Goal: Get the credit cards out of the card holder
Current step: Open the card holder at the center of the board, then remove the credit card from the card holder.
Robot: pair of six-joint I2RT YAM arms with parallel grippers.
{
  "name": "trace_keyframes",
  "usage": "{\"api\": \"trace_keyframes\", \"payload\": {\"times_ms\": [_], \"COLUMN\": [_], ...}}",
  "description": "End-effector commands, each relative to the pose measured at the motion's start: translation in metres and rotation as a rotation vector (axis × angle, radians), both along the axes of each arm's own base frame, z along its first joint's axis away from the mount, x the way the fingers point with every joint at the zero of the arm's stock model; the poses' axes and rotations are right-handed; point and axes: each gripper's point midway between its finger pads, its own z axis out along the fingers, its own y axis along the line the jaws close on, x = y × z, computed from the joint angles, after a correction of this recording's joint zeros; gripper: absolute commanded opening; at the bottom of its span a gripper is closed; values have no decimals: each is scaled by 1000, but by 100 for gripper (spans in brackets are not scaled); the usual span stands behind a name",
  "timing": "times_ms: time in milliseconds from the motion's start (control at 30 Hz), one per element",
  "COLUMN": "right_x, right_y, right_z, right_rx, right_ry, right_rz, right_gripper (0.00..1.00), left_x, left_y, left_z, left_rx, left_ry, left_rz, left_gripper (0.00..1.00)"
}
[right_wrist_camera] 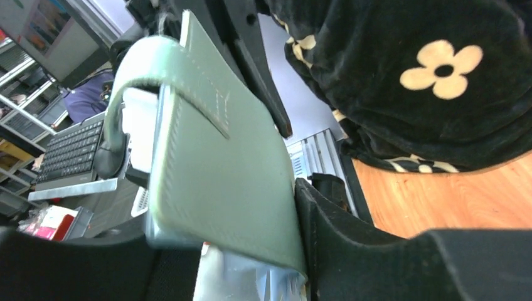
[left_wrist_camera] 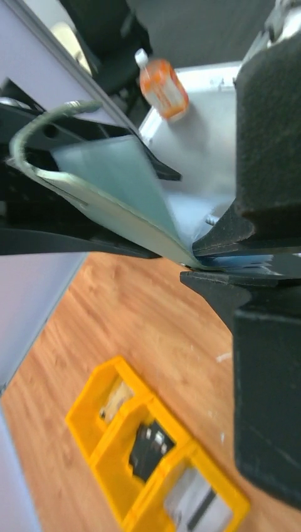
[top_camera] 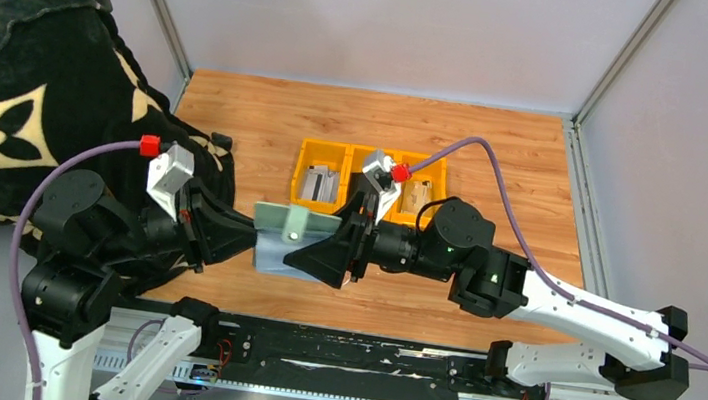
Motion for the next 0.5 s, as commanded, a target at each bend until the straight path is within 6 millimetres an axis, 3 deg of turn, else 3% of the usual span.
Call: {"api": "trace_keyframes", "payload": {"times_ms": [0,200,467], "right_x": [-12,-43,-12], "right_y": [-18,-40,-22], "right_z": [5,-8,-11], "right_rx": [95,144,121], "right_ry": [-54,-193,-122], "right_rz": [72,221,70], "right_gripper": [58,60,48], "left_x": [-8,-8,-2], "left_y": [-14,-18,-19], "left_z": [28,38,33], "left_rx": [-153,-212,-211], "left_ry": [133,220,248], "left_rz": [-100,-135,-119], "left_gripper": [8,4,1]}}
